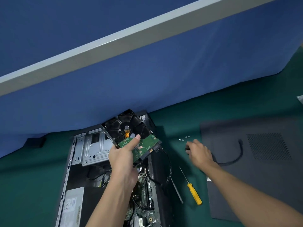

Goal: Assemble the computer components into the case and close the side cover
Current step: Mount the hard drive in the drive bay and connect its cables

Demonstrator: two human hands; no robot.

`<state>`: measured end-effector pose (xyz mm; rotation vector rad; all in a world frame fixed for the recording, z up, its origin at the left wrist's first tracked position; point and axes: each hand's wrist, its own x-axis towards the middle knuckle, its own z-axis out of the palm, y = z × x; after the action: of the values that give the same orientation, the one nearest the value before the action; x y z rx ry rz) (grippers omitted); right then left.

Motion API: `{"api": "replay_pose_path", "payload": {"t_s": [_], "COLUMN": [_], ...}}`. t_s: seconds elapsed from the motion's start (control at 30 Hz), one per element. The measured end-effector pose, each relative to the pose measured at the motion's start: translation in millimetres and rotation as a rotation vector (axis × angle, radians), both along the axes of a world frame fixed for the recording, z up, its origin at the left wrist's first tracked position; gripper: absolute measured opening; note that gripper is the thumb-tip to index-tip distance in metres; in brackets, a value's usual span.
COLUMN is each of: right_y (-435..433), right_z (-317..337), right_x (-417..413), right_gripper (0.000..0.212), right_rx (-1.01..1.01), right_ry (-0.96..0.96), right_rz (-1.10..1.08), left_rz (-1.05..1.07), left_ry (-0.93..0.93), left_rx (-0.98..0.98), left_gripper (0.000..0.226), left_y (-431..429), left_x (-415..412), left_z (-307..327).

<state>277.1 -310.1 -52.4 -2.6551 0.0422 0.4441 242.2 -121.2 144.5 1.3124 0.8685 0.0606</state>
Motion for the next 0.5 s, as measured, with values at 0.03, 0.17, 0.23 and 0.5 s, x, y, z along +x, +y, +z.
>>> {"api": "replay_pose_path", "payload": {"t_s": [0.03, 0.17, 0.23, 0.5], "right_y": [1, 17, 28, 80], "right_z": [8, 57, 89, 209], "right_x": [0, 4, 4, -41], "right_gripper": [0.013, 0.009, 0.006, 0.032], "right_rx": [0.094, 0.424, 0.588, 0.977], "right_ry": [-0.027, -0.180, -0.175, -0.168], "right_rz": [-0.028, -0.170, -0.278, -0.284], "left_rz": [0.007, 0.020, 0.024, 0.079], "left_ry": [-0.011, -0.062, -0.088, -0.206], "left_rx": [-0.013, -0.065, -0.087, -0.151], "left_gripper": [0.031, 0.034, 0.037, 0.042], "left_y": [2, 12, 18, 65], "left_x": [-1, -6, -9, -23], "left_z": [1, 8, 13, 43]}}
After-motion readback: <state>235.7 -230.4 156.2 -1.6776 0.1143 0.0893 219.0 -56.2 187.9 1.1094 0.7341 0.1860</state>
